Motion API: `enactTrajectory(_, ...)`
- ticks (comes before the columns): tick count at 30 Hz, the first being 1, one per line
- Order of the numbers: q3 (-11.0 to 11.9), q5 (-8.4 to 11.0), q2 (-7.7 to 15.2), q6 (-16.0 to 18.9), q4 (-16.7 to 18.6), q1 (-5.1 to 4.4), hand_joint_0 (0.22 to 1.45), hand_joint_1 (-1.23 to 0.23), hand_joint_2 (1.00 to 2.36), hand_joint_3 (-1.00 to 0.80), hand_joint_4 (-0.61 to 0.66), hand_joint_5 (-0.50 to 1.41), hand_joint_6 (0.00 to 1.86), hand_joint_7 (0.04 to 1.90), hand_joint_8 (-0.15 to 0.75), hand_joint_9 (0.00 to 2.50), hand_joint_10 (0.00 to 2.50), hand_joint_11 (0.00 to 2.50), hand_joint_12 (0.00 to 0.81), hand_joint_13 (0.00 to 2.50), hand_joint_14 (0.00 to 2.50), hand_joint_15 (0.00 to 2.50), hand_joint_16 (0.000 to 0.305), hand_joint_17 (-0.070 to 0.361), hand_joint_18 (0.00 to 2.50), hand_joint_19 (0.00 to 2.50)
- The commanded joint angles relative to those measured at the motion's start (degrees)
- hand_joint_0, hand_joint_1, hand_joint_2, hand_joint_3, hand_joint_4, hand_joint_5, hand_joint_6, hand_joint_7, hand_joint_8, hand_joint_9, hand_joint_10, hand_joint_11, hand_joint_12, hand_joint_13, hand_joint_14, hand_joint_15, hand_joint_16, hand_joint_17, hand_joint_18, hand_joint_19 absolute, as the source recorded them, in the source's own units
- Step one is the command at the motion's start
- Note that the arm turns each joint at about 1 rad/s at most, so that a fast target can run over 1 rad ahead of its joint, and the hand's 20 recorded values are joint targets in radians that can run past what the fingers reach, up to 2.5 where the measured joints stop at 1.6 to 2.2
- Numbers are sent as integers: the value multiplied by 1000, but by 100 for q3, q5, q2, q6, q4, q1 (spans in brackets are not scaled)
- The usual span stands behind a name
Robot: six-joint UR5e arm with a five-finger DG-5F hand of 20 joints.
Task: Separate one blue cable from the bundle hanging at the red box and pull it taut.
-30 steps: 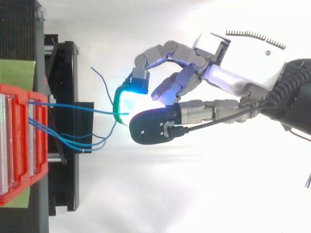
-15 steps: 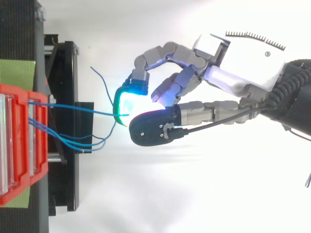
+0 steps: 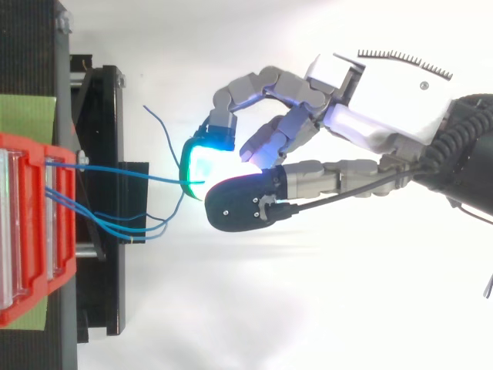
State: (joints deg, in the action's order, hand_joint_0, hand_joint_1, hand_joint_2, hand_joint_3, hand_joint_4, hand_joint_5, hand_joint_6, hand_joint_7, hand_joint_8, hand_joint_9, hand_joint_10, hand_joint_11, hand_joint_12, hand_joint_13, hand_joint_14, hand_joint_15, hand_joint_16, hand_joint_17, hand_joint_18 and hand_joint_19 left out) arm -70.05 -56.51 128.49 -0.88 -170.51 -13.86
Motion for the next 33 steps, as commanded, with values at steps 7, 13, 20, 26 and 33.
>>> enactTrajectory(7, 9, 0, 0, 0, 0, 6, 645, -752, 1027, -124, -170, -159, 954, 1131, 178, 1268, 21, 1448, 329, 1031, 30, 843, 49, 110, 581, 570)
enactTrajectory(13, 0, 0, 0, 0, 0, -3, 647, -753, 1028, -130, -175, -160, 953, 1137, 181, 1268, 20, 1447, 327, 1030, 29, 842, 49, 111, 581, 563)
enactTrajectory(20, 9, 0, 0, 0, 0, -3, 647, -753, 1028, -128, -172, -160, 953, 1135, 177, 1269, 21, 1448, 329, 1027, 30, 844, 49, 110, 580, 563)
enactTrajectory(26, 0, 0, 0, 0, 0, -3, 647, -753, 1027, -128, -173, -160, 953, 1135, 187, 1274, 22, 1433, 331, 1027, 29, 845, 49, 110, 579, 563)
enactTrajectory(33, 0, -9, 0, 0, 0, -3, 647, -755, 1027, -127, -173, -161, 953, 1135, 179, 1276, 20, 1442, 329, 1021, 29, 842, 49, 110, 578, 561)
